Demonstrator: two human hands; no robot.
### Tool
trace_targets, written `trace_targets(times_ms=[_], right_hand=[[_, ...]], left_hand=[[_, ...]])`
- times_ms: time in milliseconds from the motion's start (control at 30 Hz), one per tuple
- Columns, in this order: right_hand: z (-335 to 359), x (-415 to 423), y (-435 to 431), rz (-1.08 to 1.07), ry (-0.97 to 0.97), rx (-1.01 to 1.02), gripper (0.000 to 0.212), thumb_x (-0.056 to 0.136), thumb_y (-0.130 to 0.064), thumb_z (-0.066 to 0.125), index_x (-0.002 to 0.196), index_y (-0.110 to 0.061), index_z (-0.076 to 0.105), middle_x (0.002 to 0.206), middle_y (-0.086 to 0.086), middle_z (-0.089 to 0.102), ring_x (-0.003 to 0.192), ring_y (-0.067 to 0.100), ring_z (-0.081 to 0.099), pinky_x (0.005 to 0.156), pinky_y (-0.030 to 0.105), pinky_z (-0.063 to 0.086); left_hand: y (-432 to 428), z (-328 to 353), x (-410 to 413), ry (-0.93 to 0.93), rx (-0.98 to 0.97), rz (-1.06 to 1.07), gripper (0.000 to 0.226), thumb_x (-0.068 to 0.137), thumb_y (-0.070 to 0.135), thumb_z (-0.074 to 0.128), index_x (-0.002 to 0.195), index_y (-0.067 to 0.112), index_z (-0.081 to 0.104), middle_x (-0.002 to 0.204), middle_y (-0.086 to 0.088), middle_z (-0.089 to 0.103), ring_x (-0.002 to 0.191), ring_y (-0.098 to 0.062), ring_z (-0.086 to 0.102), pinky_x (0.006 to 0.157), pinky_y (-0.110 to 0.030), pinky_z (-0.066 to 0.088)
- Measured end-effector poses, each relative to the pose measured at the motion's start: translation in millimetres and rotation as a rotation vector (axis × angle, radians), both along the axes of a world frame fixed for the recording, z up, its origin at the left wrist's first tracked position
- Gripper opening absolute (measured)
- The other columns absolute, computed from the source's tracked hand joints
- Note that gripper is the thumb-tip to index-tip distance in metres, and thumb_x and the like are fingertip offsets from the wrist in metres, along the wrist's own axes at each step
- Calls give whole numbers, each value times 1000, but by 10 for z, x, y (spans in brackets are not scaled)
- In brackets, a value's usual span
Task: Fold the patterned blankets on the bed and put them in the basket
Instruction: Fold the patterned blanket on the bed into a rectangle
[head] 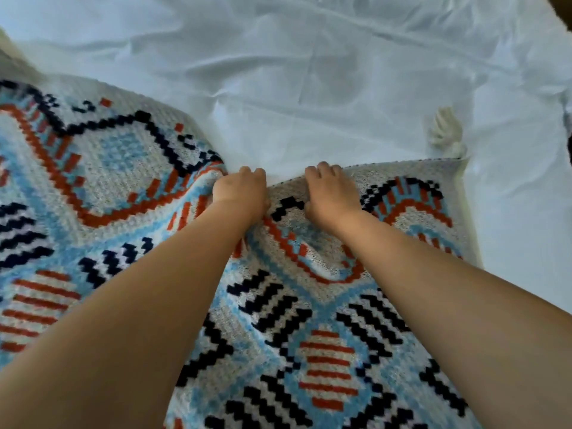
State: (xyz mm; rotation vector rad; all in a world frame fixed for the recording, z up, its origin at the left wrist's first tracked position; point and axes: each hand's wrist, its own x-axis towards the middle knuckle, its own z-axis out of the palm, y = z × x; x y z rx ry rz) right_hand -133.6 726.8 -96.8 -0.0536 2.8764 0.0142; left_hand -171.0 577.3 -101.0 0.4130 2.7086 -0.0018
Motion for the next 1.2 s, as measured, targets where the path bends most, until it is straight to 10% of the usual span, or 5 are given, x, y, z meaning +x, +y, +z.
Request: trace_targets(times_ms=[233,433,900,1033,1200], right_hand=[[0,-271,1171,-191,-168,195,48,81,-14,53,127,-12,40,126,11,46,120,30,43,106,53,23],[42,-219,1806,-175,-285,140,28,87,-23,50,112,-12,43,103,8,58,92,28,53,93,44,33],[225,162,3291,-556,-261,313,15,83,-2,48,93,-7,59,103,12,58,103,33,55,78,38,40],[-51,297,3418,-566,-145,372,23,88,-7,46,106,-5,60,97,10,61,92,28,57,73,33,43],[-533,551,3379,-475,52,445,50,93,-17,28,141,-7,19,139,21,32,125,36,32,108,55,19]], left_hand=[[501,-137,-312,82,64,30,20,91,6,45,111,4,45,109,-13,53,96,-36,58,65,-36,38],[1065,-167,-257,-51,86,-207,54,85,69,29,85,17,42,71,2,49,63,-16,48,51,-26,33],[2997,-68,-38,208,246,-224,33,82,-8,51,111,4,49,111,-12,51,95,-33,57,61,-34,37],[3170,-426,299,30,333,-209,58,98,36,32,147,15,9,156,-11,6,141,-33,13,112,-45,18],[3129,-760,342,74,207,-291,66,92,60,8,143,29,-20,152,-9,-26,141,-30,-19,111,-40,-13]])
